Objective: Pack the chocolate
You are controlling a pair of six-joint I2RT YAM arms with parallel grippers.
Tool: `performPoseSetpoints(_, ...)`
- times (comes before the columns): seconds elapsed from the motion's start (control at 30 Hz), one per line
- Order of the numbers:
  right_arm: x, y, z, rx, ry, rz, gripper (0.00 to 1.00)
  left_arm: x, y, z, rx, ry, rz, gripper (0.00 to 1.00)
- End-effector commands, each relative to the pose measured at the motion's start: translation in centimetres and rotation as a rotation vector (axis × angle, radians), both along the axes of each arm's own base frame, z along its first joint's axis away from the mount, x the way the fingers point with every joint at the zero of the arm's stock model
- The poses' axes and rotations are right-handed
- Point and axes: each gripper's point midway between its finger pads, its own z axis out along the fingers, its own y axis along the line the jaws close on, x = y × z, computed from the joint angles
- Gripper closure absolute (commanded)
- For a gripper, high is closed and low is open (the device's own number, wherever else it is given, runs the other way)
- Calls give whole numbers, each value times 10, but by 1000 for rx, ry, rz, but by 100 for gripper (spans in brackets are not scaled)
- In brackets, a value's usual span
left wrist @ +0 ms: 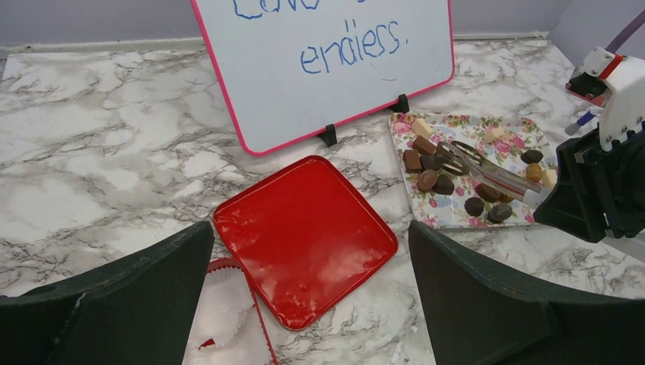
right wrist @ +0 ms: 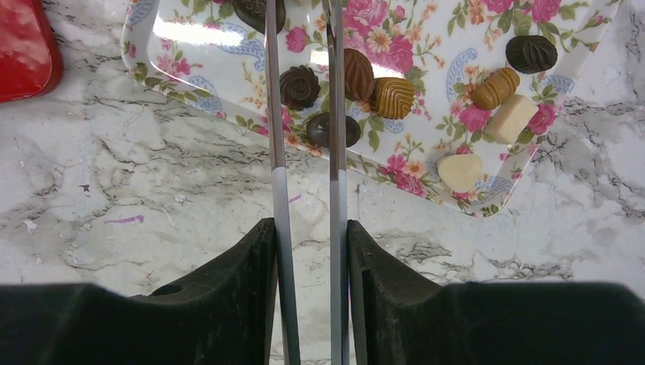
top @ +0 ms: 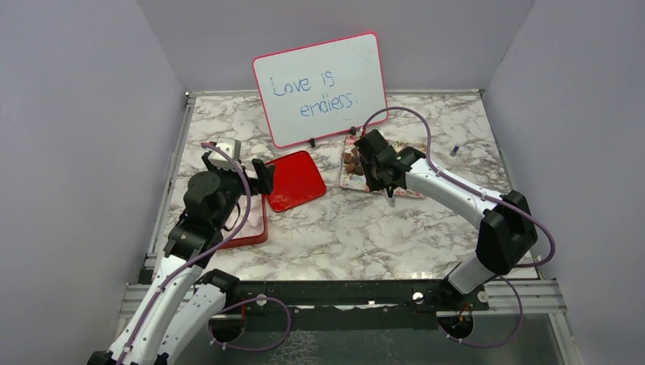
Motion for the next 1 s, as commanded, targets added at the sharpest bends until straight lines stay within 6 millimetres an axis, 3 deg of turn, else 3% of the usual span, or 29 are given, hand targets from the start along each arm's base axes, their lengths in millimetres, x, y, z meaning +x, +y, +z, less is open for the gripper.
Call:
performPoseSetpoints(0.0,6,-1,16,9,-23,-13,66,-2,3,6,5,-23,12,1)
performPoseSetpoints(0.13,6,-5,27,14,-48,-13,69,-3,4,5,9,-21,16,1)
performPoseSetpoints(0.37,2,-6,24,21,-26,6,71,-1,7,5,13,-22,35,1)
performPoseSetpoints(0.57,2,-5,36,40,-55,21,73,0,7,3,16,-14,35,1)
performPoseSetpoints(0.97,-2,-11,40,36,-60,7,74,-1,12,7,12,-31,62,1)
